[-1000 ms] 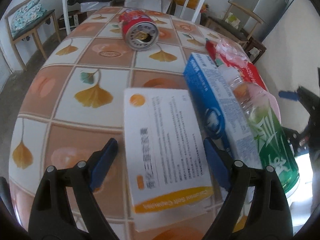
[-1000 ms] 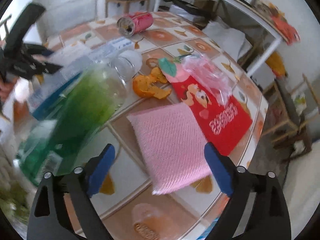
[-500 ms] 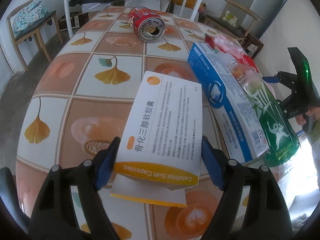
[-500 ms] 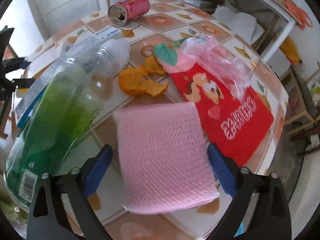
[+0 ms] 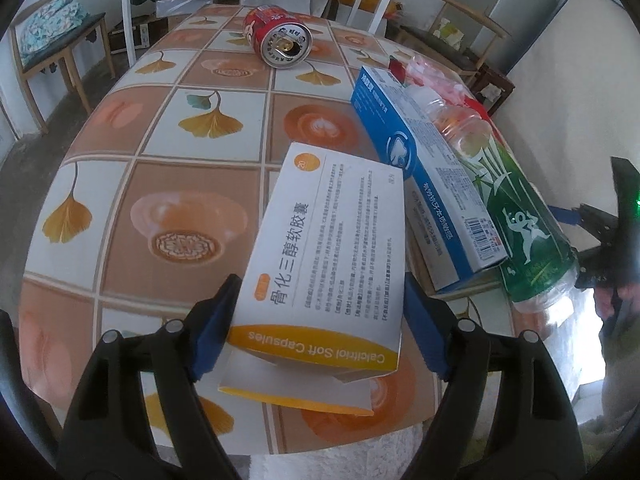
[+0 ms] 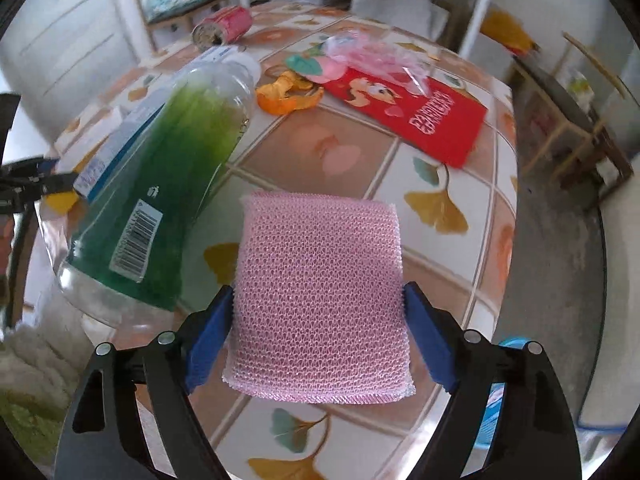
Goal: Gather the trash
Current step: 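Lift the capsule box and pink sponge off the table with both grippers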
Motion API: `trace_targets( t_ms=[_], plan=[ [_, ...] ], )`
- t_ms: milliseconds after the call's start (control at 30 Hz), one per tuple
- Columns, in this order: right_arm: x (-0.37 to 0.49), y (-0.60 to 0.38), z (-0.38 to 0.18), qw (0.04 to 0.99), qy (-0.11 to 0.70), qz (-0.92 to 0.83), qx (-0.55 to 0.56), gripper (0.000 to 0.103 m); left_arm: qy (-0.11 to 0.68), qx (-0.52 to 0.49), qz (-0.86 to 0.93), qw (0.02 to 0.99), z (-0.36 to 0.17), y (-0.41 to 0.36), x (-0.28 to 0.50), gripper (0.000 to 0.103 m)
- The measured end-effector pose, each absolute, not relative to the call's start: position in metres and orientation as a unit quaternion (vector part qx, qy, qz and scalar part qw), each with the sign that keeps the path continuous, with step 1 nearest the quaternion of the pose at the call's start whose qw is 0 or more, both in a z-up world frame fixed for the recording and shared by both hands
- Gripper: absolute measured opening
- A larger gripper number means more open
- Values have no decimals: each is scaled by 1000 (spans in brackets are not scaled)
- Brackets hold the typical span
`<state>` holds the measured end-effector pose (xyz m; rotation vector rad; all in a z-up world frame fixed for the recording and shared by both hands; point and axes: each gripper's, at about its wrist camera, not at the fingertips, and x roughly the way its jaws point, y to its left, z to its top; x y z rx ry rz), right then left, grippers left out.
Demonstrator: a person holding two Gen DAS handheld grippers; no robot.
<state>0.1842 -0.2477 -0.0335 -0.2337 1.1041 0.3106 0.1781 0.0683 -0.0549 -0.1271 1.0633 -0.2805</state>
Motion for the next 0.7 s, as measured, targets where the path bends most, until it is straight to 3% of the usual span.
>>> trace_targets(
  t_ms=[233,600,700],
  plan=[
    [183,-250,-41,842,517,120,-96,82,508,-30,-123,852,-57,57,191,83],
    [182,-256,-40,853,503,115,-83,84,501,-17,-115,858,-58,53,203,83],
    [182,-259,-40,855,500,115,-74,84,497,-10,-112,860,-59,50,202,78]
  ],
)
